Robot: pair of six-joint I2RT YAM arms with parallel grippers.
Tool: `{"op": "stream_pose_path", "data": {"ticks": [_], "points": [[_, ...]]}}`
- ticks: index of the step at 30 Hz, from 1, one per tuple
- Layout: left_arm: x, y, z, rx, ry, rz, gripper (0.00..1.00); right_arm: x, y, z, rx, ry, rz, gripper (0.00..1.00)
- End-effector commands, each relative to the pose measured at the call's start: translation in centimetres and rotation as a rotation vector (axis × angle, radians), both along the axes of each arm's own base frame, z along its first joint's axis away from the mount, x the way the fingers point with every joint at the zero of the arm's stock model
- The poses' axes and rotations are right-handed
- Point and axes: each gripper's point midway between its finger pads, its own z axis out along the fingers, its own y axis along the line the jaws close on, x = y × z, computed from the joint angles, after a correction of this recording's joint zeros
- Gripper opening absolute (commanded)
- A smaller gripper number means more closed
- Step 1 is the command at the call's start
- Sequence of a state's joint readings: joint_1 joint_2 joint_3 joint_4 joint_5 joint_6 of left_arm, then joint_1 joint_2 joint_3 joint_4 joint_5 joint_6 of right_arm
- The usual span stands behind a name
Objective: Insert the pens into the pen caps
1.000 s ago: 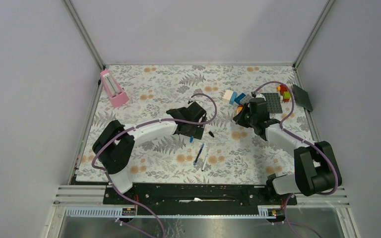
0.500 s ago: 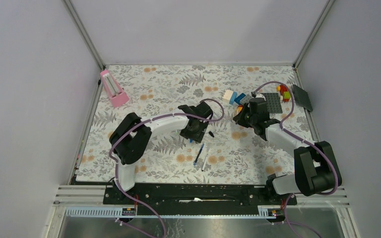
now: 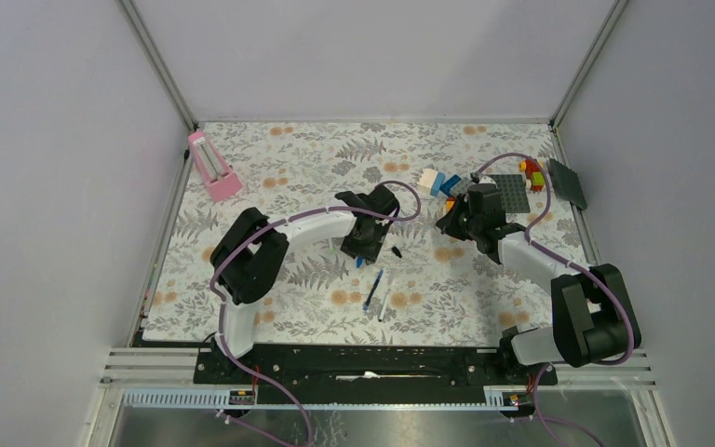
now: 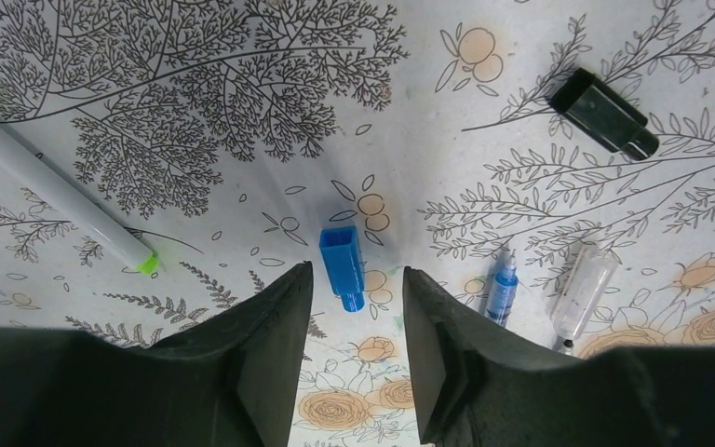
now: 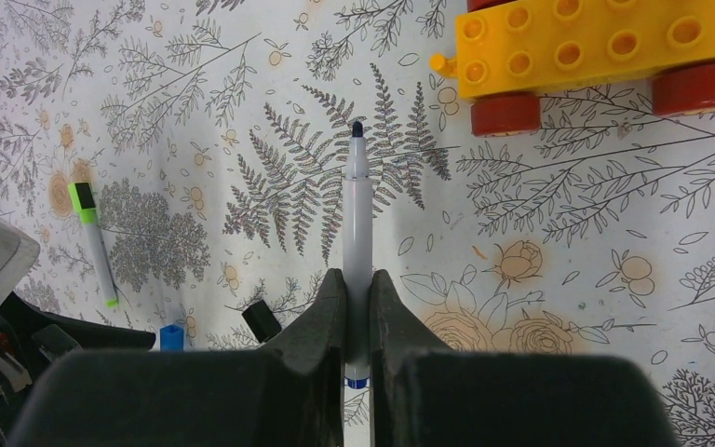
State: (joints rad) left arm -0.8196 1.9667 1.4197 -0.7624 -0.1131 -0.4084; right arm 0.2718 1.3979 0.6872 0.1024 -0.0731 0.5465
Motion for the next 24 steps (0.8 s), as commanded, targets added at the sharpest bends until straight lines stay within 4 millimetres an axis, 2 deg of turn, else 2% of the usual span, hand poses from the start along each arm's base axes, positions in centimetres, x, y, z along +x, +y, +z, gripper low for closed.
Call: {"op": "stream_pose_path", "data": {"ticks": [1,8,24], "points": [[1.1,-0.5,0.6,-0.021,-0.017,-0.007,0.45,1.4,0.3,1.5,0.015,-0.046,0.013,0.00],[0.9,-0.5,-0.1,-0.016,0.005,-0.011,0.38,1.4,0.3,1.4,0.017,-0.041,0.018,0.00],[1.0,0.3,-1.3,0.018,0.027,0.002,0.33,1.4,0.4,1.5,0.021,-0.044,0.020,0.00]]}}
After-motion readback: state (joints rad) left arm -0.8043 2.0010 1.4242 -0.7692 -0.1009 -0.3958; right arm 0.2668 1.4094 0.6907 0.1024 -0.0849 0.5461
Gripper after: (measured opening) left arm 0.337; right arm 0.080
